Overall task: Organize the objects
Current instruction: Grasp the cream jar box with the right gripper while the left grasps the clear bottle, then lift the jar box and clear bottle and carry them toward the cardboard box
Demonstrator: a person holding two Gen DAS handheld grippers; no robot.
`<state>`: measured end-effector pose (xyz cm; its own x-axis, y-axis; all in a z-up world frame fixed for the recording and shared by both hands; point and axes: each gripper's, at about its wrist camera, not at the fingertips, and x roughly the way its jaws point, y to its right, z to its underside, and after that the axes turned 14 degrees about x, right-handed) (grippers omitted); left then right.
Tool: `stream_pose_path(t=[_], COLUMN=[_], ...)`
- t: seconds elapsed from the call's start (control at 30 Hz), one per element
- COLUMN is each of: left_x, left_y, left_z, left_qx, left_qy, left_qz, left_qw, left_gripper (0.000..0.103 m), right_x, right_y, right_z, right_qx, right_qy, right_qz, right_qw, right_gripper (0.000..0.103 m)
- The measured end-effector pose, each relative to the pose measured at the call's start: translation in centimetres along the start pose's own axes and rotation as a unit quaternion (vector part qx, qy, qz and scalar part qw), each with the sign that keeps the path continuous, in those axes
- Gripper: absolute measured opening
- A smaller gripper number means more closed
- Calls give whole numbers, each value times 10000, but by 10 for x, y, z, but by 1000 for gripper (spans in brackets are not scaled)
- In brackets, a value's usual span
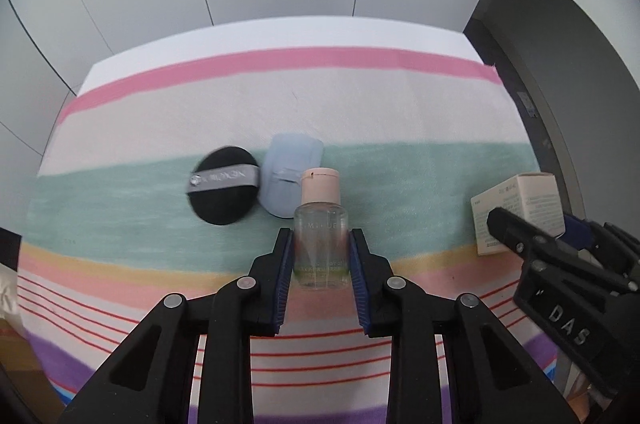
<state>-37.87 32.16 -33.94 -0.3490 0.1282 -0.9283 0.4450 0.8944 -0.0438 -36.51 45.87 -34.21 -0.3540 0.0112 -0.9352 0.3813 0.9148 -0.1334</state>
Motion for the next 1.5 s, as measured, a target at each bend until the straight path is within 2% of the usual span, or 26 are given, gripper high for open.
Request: stream_pose_path(t=[0.2,0.33,0.8,0.93,1.13,1.27,1.37,1.5], left_x=[-40,-82,-258,-292,-317,-330,-340,-349], left_y=[-11,-21,-43,-43,-39,-32,-28,-26], left_z=[-7,-10,-5,4,19,33,53,89], left_qx=[-41,-97,-2,48,92,222,366,487], left_qy=[169,360,1210,1386,1420,1387,1362,1282], left_qz=[-115,-188,-368,-381,-392,-602,-755,-627], left_qw=[9998,9991,9920,9896,9890,9883,9871,9886], left_gripper=[28,28,28,28,28,28,28,28], right_x=[-37,-71,-248,-290,-321,-325,-325,-331], right_y=[-6,-17,-59,-65,-67,-63,-58,-48], right_z=[4,0,16,26,38,45,56,83], right_qx=[-204,-315,-735,-831,-883,-880,-890,-923], right_qy=[128,293,1194,1445,1620,1623,1618,1544], right_qz=[-35,-99,-495,-588,-648,-646,-638,-642], right_qw=[9997,9990,9889,9843,9807,9807,9807,9816], right_gripper=[54,54,54,54,54,54,54,54])
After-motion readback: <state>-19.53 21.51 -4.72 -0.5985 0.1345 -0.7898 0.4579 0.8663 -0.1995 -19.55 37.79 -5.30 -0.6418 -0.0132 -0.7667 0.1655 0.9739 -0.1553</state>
